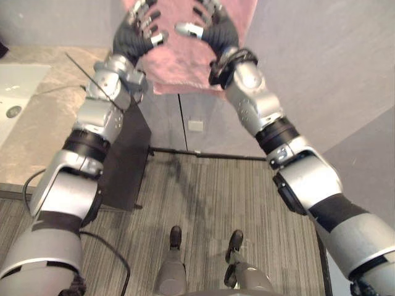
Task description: Organize washtable
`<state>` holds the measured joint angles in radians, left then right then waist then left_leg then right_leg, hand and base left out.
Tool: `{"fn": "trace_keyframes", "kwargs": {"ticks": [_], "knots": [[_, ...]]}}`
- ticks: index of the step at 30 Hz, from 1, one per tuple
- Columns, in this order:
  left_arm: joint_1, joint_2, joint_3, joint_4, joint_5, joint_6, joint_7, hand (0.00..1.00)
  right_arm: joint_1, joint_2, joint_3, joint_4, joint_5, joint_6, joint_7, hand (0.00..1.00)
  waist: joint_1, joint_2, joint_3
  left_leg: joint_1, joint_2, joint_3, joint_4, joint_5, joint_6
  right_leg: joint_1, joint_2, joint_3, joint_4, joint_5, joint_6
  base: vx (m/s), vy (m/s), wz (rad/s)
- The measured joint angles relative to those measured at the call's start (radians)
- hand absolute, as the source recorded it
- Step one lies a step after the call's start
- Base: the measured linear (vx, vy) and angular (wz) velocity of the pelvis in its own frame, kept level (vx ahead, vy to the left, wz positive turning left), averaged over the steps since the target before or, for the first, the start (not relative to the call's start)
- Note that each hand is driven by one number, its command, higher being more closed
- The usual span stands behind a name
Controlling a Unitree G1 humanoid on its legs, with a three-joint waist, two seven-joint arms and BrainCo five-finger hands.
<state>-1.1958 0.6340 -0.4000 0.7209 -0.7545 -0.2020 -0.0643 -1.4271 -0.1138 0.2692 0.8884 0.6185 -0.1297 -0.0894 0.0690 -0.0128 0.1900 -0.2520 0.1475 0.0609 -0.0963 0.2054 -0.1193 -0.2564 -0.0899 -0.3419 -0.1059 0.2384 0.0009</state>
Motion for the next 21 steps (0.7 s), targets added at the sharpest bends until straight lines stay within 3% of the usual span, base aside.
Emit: {"fn": "trace_keyframes", "kwargs": {"ticks": [8, 13, 21], "knots": [[-0.196, -0.044, 0.063, 0.160, -0.026, 0.000, 0.022, 0.00, -0.144, -0.014, -0.077, 0.092, 0.020, -0.003, -0.023, 0.00, -0.017, 0.000, 0.122, -0.054, -0.004, 0.023, 0.001, 0.005, 0.002, -0.072, 0.001, 0.022, 0.005, 0.029, -0.002, -0.06, -0.038, -0.10], [-0.281, -0.085, 0.084, 0.229, -0.058, 0.002, 0.022, 0.00, -0.187, -0.024, -0.109, 0.123, 0.021, -0.004, -0.028, 0.00, -0.036, 0.001, 0.162, -0.109, -0.011, 0.021, 0.002, 0.007, 0.004, -0.124, -0.005, 0.015, 0.005, 0.035, -0.001, 0.00, 0.007, 0.02], [-0.302, -0.064, 0.135, 0.271, -0.059, 0.009, 0.022, 0.00, -0.193, -0.105, -0.167, 0.162, 0.081, -0.003, -0.042, 0.00, -0.053, 0.003, 0.216, -0.135, -0.024, 0.020, 0.002, 0.007, 0.005, -0.150, -0.018, 0.015, 0.005, 0.039, 0.005, -0.04, 0.032, 0.02]]}}
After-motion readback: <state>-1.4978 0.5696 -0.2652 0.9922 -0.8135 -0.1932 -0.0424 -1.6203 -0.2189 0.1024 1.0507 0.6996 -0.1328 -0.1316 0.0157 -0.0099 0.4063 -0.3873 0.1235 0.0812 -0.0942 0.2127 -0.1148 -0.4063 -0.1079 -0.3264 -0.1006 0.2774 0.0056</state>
